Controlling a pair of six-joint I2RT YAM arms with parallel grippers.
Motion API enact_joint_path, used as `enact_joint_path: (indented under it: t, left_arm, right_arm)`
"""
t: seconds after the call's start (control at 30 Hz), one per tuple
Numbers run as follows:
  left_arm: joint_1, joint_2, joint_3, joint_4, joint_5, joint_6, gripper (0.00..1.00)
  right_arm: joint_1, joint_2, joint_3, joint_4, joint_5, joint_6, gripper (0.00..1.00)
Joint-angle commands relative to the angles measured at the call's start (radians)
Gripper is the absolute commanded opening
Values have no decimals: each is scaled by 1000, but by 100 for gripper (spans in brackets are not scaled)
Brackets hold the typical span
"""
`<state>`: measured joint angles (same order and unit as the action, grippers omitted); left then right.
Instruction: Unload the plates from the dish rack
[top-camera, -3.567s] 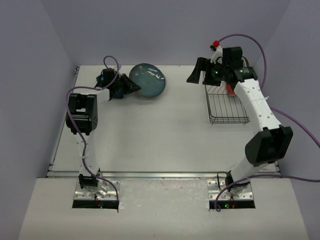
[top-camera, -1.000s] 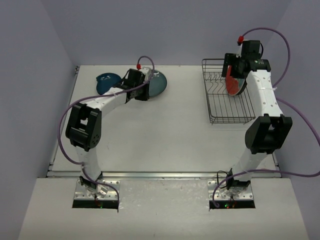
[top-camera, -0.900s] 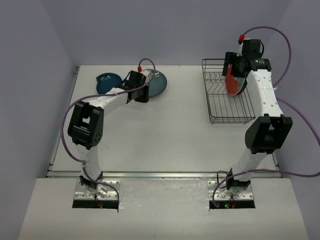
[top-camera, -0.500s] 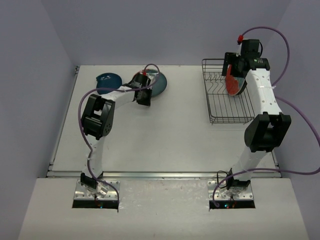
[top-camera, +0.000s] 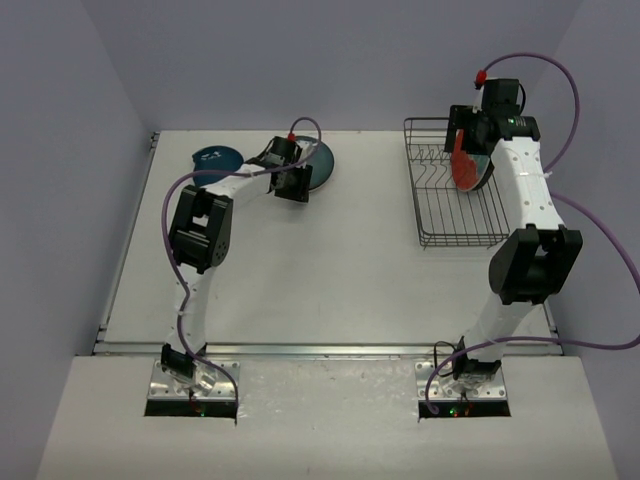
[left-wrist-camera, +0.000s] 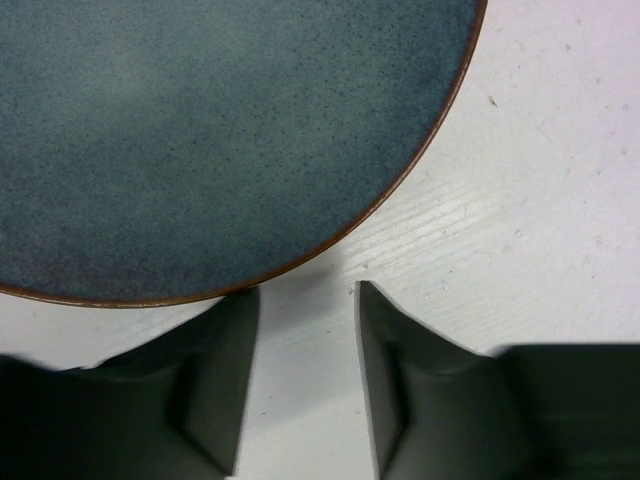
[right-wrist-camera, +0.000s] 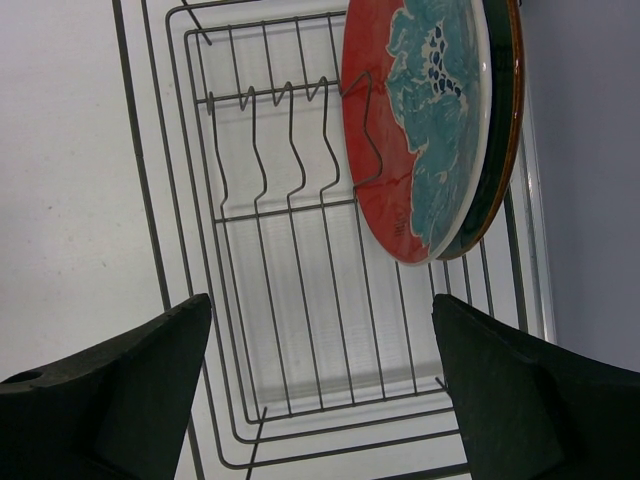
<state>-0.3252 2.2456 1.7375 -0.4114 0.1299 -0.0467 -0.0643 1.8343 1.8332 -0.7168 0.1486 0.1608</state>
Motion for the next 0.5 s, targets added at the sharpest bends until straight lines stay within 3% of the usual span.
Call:
enact_joint_path:
  t: [0.0, 0.23, 0.47]
  left_arm:
    - [8, -76, 1, 30, 51, 33, 50]
    - [-20, -350, -166, 78, 104, -6, 68]
    - [-26, -525, -240, 78, 88, -63, 70]
  right_arm:
    - [-9, -23, 33, 26, 13, -7, 91]
    - [-19, 23, 85, 26, 84, -20, 88]
    - [-52, 92, 137, 26, 81, -22, 83]
